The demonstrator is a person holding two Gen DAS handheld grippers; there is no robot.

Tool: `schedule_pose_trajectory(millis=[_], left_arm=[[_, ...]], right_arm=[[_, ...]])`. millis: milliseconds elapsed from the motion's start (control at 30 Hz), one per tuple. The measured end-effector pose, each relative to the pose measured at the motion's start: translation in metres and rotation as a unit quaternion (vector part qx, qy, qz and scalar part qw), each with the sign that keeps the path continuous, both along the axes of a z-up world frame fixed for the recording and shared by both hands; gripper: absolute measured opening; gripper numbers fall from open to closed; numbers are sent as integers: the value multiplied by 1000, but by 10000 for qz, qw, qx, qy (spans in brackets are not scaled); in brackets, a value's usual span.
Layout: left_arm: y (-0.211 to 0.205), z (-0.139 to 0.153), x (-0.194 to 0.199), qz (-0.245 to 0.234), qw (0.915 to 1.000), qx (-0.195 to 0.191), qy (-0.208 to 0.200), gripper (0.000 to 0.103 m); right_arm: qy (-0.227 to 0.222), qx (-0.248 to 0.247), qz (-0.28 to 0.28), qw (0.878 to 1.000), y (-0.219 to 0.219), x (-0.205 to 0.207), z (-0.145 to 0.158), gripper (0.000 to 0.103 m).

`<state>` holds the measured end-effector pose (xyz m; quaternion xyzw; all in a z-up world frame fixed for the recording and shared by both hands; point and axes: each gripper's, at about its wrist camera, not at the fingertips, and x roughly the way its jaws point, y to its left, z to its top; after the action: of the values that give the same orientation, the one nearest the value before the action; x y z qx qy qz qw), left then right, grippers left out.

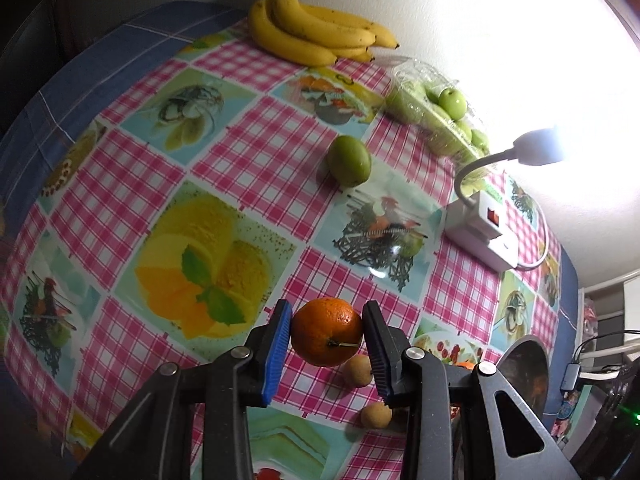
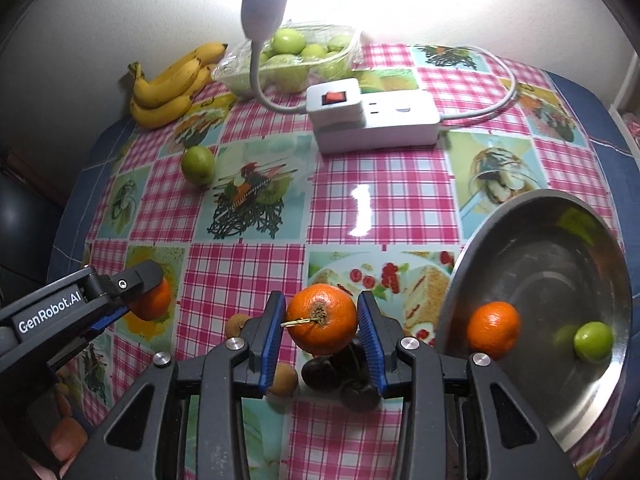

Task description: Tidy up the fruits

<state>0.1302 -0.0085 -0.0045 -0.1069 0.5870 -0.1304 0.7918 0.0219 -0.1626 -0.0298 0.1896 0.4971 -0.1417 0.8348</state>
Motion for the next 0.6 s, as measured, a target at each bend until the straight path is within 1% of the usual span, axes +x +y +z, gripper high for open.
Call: schedule_pose_trajectory(millis=[267,467,600], left_arm=[[-5,13,-7,-68,9999,-12,-146,39],[-21,20,-17,-306,9992,40,-249,39],[-32,22,-23,-461,9985,82,-274,39]], right_arm=[[5,20,-372,9993,-22,-17,12,39],[-8,-14,-799,9968,-49,-37,17,39],[10,56,-1076,9942,-69,-50,15,39]])
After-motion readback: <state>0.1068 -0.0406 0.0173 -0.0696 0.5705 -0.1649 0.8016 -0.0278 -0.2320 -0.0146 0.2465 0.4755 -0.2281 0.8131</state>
